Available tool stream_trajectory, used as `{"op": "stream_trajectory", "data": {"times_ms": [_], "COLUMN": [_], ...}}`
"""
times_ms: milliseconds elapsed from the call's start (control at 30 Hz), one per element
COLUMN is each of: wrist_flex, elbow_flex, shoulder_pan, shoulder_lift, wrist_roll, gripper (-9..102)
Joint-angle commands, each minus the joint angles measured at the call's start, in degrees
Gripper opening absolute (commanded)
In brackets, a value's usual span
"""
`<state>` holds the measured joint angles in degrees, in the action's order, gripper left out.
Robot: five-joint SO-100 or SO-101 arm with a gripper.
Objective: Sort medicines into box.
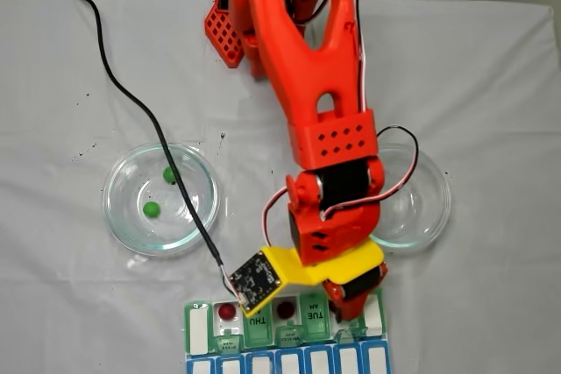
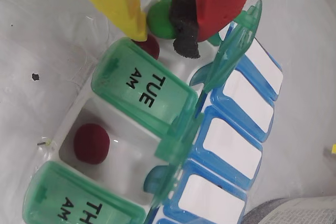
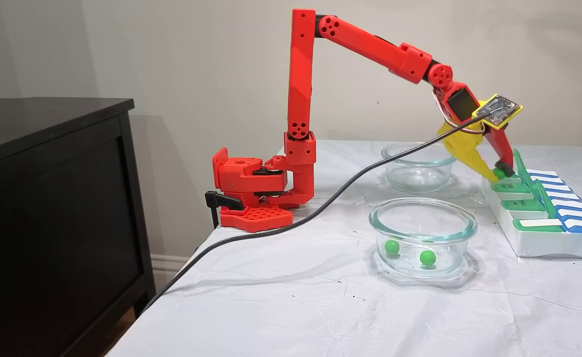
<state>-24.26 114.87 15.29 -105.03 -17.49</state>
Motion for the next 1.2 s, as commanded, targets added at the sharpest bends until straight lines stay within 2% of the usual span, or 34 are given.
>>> {"op": "stream_trajectory", "data": {"times_ms": [0, 167, 333, 400, 500, 567, 600, 833, 967, 1033, 1167], "wrist_flex": [0.18, -0.88, -4.22, -9.23, -17.93, -22.68, -24.96, -42.28, -50.98, -58.36, -63.54], "elbow_flex": [-4.31, -4.57, -5.27, -6.42, -9.05, -9.76, -10.02, -17.23, -21.27, -24.87, -28.04], "shoulder_pan": [1.05, 0.7, 0.0, -0.79, -1.49, -1.93, -2.11, -5.89, -10.46, -12.13, -16.7], "shoulder_lift": [-1.85, -2.55, -5.36, -8.09, -11.69, -14.77, -16.44, -20.04, -18.28, -16.08, -13.54], "wrist_roll": [-0.35, 0.7, 0.44, 0.97, -0.53, -2.72, -4.31, -11.07, -21.01, -27.69, -32.26], "gripper": [19, 27, 23, 26, 20, 11, 1, 0, 0, 0, 0]}}
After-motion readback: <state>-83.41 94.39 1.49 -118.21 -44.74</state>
